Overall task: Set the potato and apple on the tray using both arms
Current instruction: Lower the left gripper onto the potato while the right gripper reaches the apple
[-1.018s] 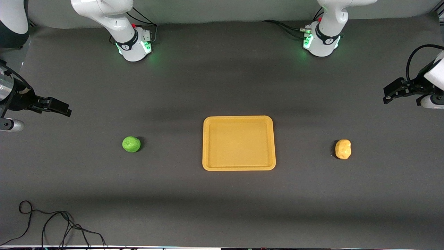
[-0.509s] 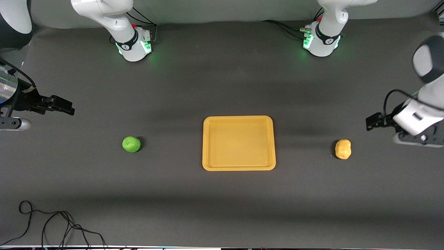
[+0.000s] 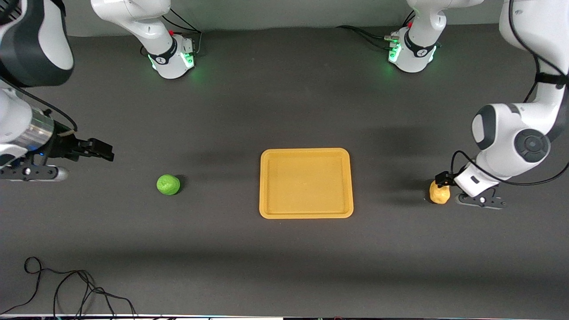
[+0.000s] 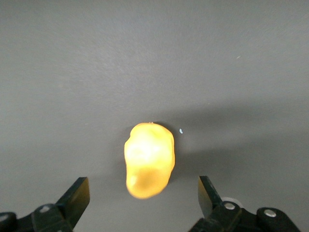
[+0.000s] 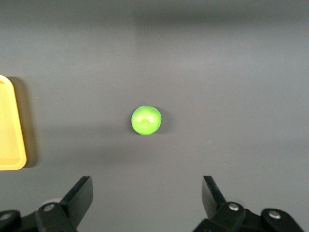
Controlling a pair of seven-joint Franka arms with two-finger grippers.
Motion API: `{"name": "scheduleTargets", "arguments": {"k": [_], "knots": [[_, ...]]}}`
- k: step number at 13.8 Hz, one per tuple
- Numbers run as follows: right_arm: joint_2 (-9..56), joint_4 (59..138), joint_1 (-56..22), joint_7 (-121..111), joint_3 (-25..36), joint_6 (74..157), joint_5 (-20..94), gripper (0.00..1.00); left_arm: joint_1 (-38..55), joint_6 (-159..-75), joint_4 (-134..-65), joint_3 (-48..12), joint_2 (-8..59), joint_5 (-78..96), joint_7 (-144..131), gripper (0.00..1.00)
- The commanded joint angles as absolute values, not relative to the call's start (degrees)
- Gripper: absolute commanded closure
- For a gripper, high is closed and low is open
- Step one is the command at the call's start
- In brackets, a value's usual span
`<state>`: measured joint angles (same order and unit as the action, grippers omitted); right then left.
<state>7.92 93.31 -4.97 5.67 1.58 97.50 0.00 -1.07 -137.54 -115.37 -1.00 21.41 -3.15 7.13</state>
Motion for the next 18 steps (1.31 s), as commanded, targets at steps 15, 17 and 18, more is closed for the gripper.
{"name": "scheduleTargets", "arguments": {"k": [15, 17, 18], "knots": [[20.20, 127.18, -5.27, 6.50, -1.23, 148.43, -0.43, 0.00, -0.18, -143.90, -114.79, -1.49, 26.91, -6.94, 1.52, 0.65], [23.36, 126.91, -5.19, 8.25, -1.23, 152.91, -0.53, 0.00, 1.92, -136.62, -110.59, -3.33, 24.88, -6.94, -3.75, 0.65], [24.07, 126.83, -5.27, 8.44, -1.23, 153.97, -0.53, 0.00, 2.54, -133.01, -107.70, -5.08, 24.61, -6.86, -7.96, 0.65]]}}
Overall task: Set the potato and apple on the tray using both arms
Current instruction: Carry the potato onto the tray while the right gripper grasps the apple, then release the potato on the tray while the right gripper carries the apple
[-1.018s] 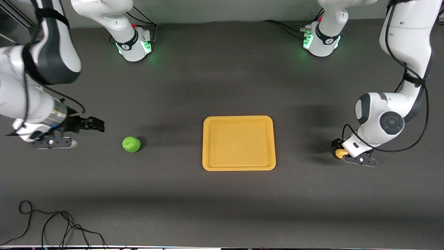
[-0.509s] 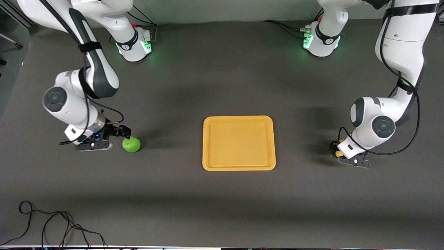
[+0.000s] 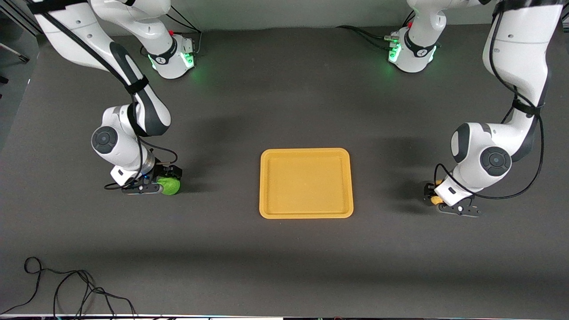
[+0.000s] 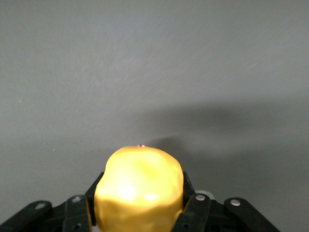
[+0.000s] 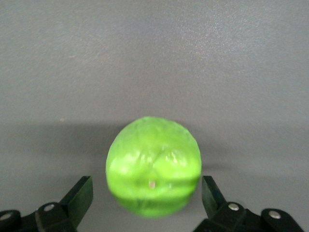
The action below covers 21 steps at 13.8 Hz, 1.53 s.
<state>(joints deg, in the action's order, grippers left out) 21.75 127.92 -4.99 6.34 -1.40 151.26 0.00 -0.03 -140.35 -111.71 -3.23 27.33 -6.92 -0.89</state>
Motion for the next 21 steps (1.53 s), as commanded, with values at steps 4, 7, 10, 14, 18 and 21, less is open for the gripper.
{"name": "scheduleTargets", "arguments": {"k": [4, 7, 10, 14, 18, 21], "knots": [[22.95, 126.74, -4.92, 8.35, -1.14, 153.29, -0.62, 0.36, 3.08, -116.22, -97.05, -15.09, 24.70, -6.77, -23.08, 0.61], [19.35, 124.47, -4.83, 8.79, -1.14, 145.67, -0.44, 0.66, 7.10, -115.40, -96.15, -18.72, 25.40, -6.85, -33.19, 0.61], [15.56, 112.91, -5.18, 12.21, -1.93, 122.79, -0.09, 0.73, 13.78, -116.97, -93.18, -18.46, 31.26, -7.90, -39.70, 0.57], [15.56, 100.21, -4.92, 11.25, -2.37, 106.62, -0.09, 0.76, 15.73, -124.70, -93.16, -18.37, 36.90, -11.25, -44.91, 0.51], [16.43, 96.69, -5.10, 12.65, -4.82, 106.35, 0.18, 0.77, 15.82, -126.21, -93.43, -18.37, 39.02, -11.34, -44.82, 0.32], [18.71, 93.00, -5.10, 20.53, -9.65, 106.35, 0.09, 0.78, 15.82, -126.39, -93.43, -18.37, 39.72, -11.34, -44.82, 0.22]]}}
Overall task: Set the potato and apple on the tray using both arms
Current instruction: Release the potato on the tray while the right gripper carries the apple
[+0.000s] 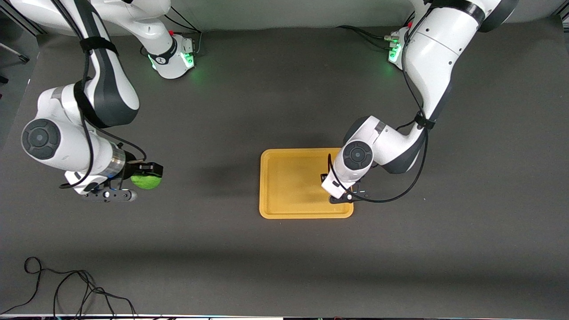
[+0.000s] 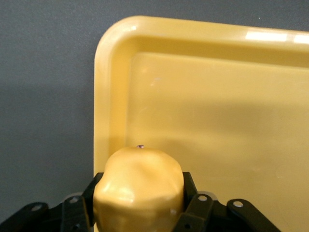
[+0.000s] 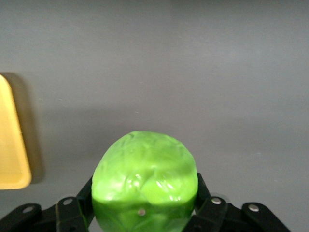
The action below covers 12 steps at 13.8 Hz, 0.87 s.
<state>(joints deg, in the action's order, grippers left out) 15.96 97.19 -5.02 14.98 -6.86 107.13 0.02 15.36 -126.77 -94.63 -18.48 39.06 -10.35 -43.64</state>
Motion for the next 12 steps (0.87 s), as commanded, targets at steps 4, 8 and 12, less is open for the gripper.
{"name": "scheduleTargets", "arguments": {"k": [4, 8, 12], "knots": [[22.40, 90.53, -5.18, 30.12, -15.27, 107.14, -0.78, 0.78, 15.82, -127.62, -93.60, -18.37, 40.43, -12.92, -44.65, 0.06], [32.14, 86.06, -5.79, 47.41, -25.46, 114.41, -6.06, 0.78, 15.65, -127.27, -93.52, -18.37, 40.17, -12.92, -44.74, 0.06], [43.82, 79.20, -8.61, 64.03, -32.59, 117.50, -22.19, 0.78, 14.42, -125.08, -93.60, -18.28, 34.83, -12.57, -45.00, 0.00]]}}
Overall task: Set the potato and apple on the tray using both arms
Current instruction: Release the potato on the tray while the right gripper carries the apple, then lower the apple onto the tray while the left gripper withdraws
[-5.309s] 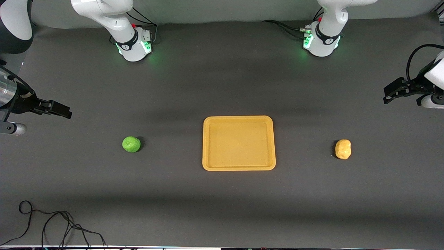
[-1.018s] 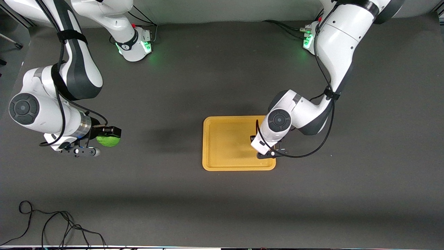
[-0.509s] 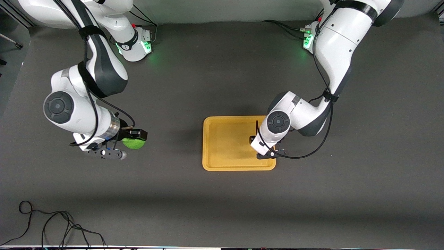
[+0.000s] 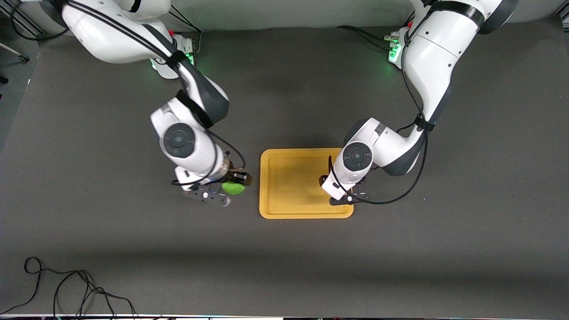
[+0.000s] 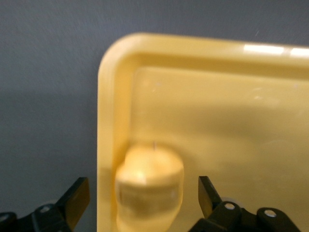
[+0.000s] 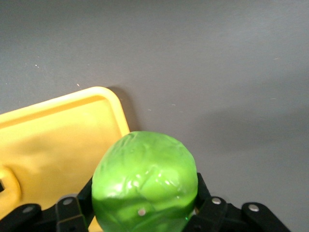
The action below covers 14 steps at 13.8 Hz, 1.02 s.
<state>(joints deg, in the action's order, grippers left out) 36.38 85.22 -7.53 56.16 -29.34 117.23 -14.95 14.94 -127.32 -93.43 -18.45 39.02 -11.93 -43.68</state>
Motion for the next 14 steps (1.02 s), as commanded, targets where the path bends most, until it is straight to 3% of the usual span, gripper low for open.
{"name": "scheduleTargets", "arguments": {"k": [1, 7, 14], "knots": [[46.03, 79.19, -9.14, 68.68, -33.91, 119.68, -26.33, 0.78, 12.67, -122.46, -93.52, -18.37, 32.37, -12.48, -44.04, 0.00], [53.34, 77.26, -13.52, 81.47, -37.62, 130.95, -30.32, 0.78, 2.66, -112.78, -93.69, -18.63, 20.84, -12.13, -32.56, 0.00], [59.59, 76.38, -16.52, 84.02, -37.62, 130.96, -37.88, 0.78, -9.39, -102.59, -93.43, -18.46, 12.67, -8.53, -11.62, 0.00]]}}
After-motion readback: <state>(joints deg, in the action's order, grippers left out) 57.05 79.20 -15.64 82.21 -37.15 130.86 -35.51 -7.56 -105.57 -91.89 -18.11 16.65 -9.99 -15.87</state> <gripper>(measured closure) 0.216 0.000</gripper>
